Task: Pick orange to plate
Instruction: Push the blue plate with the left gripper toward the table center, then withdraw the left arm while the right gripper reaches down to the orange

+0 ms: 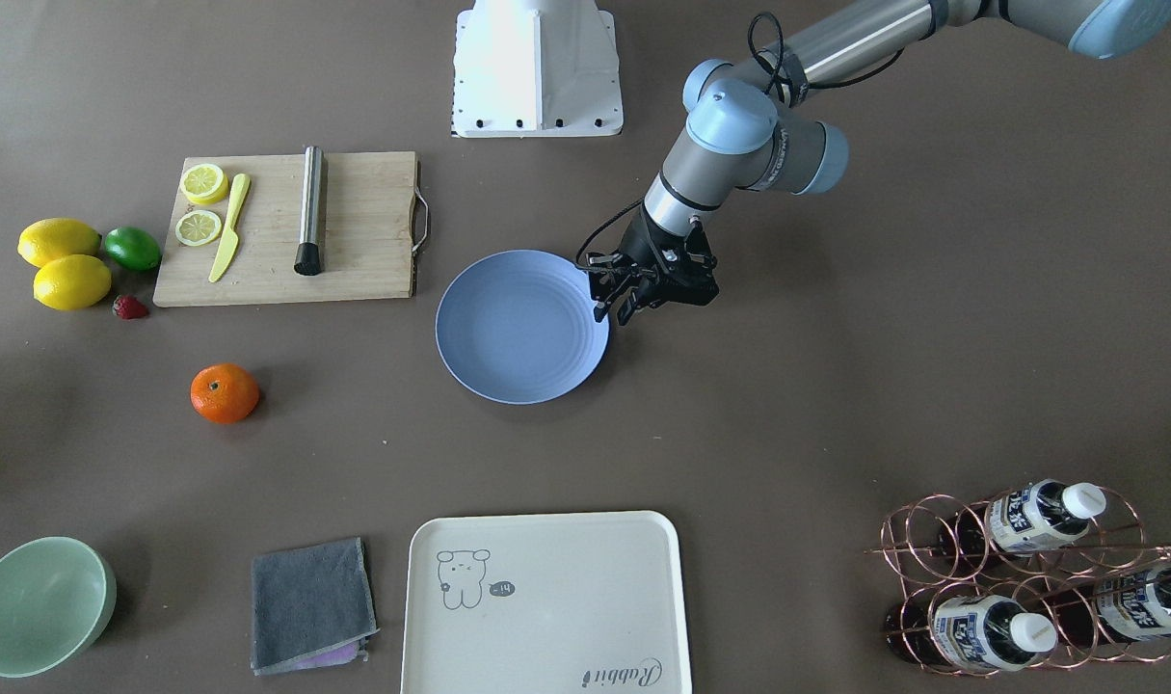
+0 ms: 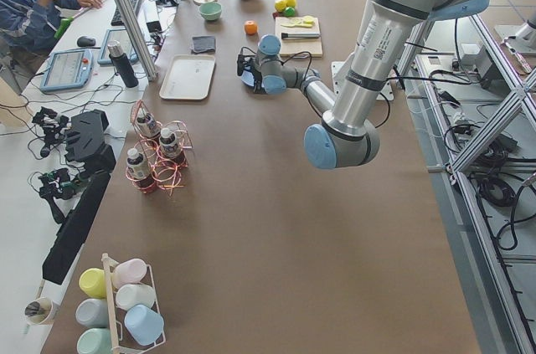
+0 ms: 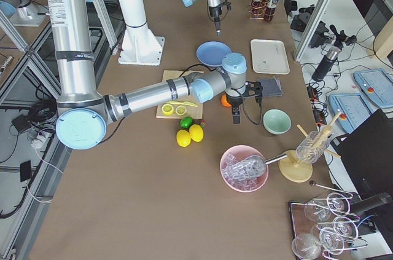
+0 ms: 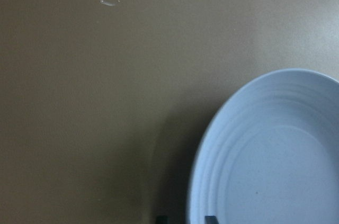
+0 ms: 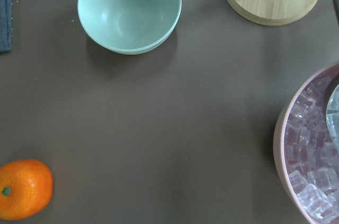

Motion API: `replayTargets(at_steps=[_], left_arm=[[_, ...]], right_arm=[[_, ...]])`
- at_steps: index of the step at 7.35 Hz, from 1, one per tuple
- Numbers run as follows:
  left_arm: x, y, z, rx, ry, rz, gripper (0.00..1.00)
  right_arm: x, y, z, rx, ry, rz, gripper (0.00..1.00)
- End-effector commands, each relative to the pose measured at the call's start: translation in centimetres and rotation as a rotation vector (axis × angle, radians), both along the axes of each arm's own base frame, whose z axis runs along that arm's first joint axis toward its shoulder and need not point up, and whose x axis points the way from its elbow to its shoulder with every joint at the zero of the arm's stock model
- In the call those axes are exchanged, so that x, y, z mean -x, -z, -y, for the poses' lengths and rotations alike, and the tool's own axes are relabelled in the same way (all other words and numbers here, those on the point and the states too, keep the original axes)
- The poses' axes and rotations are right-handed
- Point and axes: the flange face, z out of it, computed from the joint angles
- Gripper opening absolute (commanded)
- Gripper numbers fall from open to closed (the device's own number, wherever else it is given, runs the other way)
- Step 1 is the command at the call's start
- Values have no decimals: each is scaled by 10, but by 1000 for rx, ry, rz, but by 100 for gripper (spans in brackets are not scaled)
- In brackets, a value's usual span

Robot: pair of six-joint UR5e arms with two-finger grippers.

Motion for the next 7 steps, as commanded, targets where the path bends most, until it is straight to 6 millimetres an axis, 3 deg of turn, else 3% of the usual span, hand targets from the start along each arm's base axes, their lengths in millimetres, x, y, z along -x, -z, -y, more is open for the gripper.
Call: replayTargets(at_steps=[1,2,3,4,5,6,7], left_arm=[[118,-23,34,-32,-88,60,98],[181,-31,68,1,-87,78,98],[243,-68,84,-48,-103,136,98],[288,-104,93,-117,-160,196,98],[347,-128,99,-142,-191,274,98],[386,-163,92,-159,-243,316,98],[397,-191,79,-113,-273,276,98]], right_arm=[[59,34,25,63,14,-49,100],[85,48,30,86,-5,-46,100],[111,59,35,107,-20,-38,100],[126,64,34,111,-20,-38,100],[144,73,34,130,-27,-35,100],[158,73,34,126,-24,-48,99],[179,66,26,155,-16,-56,99]])
